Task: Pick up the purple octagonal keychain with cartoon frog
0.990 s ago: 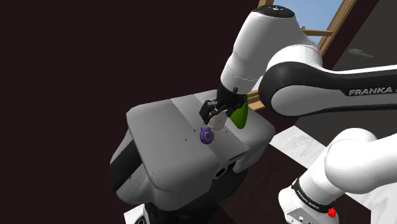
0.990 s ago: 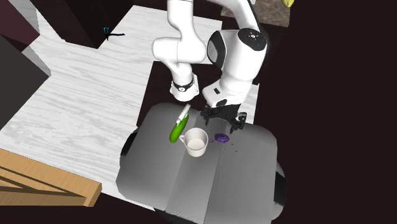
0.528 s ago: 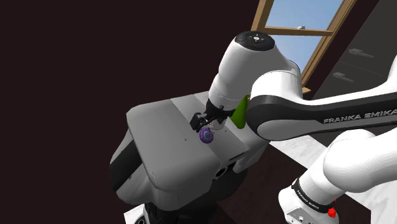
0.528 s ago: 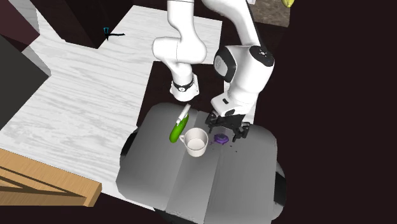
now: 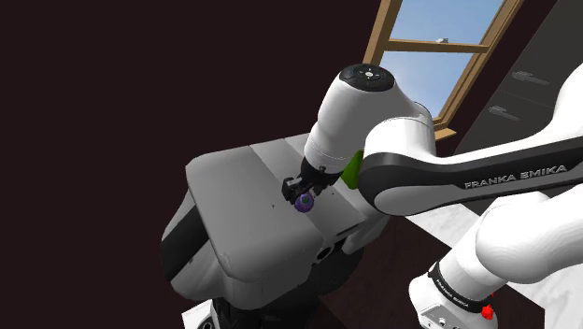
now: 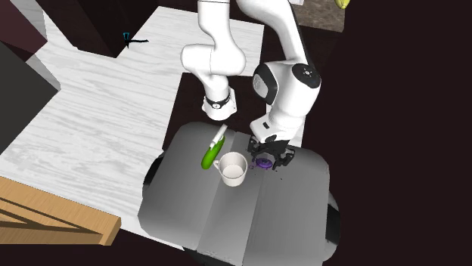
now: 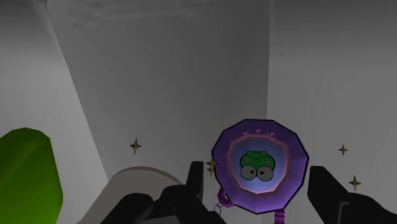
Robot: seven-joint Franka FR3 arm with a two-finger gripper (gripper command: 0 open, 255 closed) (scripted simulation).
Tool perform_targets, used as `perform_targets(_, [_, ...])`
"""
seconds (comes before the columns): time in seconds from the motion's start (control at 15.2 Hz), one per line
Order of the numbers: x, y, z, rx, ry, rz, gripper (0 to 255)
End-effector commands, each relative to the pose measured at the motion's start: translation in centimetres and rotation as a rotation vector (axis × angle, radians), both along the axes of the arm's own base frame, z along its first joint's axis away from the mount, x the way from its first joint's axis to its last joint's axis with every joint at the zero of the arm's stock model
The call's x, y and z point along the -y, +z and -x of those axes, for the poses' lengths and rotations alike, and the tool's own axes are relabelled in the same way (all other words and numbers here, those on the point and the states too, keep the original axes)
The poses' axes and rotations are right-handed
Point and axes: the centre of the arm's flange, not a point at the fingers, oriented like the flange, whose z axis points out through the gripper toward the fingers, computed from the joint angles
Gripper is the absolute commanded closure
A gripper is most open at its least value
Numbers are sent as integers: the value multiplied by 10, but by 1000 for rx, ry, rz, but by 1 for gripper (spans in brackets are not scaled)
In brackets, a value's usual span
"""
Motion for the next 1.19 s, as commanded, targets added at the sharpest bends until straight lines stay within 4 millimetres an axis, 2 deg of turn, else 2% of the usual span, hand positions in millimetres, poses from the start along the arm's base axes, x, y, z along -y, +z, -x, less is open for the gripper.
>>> perform_targets(0.0, [0,-2,0,-4,1,0,255])
perform_targets(0.33, [0,-3,2,-4,2,0,255])
perform_targets(1.12, [0,61,2,-4,2,0,255])
